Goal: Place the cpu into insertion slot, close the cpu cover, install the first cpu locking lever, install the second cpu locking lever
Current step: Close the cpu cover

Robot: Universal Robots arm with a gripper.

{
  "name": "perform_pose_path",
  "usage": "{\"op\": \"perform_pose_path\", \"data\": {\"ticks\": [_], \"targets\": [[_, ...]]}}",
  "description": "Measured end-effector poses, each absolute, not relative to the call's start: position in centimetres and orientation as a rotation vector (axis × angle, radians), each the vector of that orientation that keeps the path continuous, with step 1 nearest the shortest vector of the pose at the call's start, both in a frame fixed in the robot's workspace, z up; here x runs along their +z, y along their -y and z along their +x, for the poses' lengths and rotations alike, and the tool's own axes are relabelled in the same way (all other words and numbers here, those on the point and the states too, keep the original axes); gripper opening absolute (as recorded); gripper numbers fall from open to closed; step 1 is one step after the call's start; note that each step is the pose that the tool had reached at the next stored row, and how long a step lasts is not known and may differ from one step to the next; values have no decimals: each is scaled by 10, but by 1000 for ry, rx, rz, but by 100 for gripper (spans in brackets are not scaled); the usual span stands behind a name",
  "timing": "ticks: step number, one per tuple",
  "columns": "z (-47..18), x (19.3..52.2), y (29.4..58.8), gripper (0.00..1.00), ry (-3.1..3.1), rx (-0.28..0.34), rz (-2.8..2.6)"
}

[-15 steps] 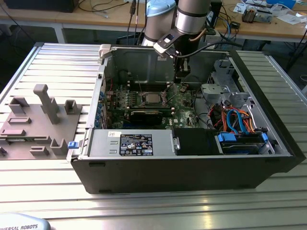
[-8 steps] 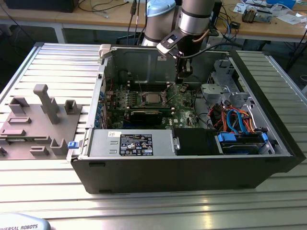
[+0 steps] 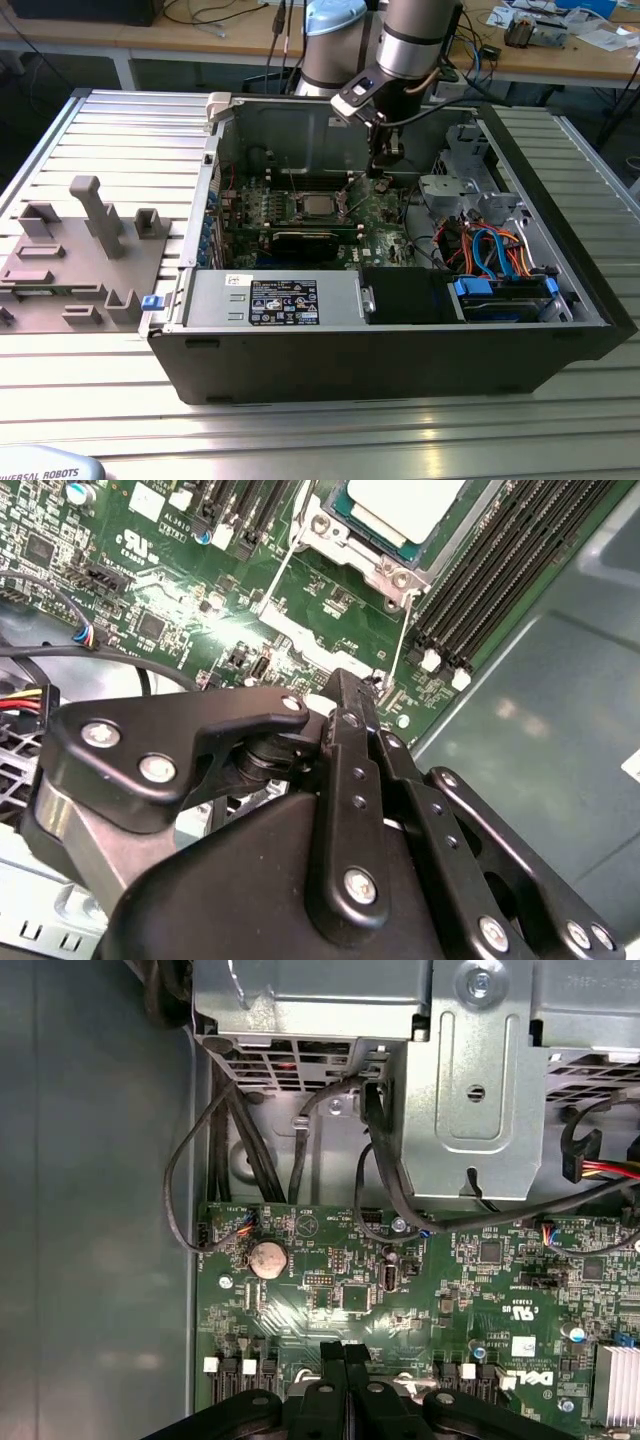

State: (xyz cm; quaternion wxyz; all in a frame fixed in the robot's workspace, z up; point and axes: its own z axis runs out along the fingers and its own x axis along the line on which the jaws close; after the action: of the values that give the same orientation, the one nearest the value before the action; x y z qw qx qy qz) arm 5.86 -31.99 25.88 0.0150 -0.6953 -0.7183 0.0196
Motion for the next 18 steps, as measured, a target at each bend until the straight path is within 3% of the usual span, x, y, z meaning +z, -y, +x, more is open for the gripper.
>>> {"op": "perform_pose_path", "data": {"ticks": [7,12,18], "targets": [[59,248,320,11,2229,73,-2158],[59,270,320,11,2230,71,-2159],[88,266,320,11,2209,112,-2137]]}}
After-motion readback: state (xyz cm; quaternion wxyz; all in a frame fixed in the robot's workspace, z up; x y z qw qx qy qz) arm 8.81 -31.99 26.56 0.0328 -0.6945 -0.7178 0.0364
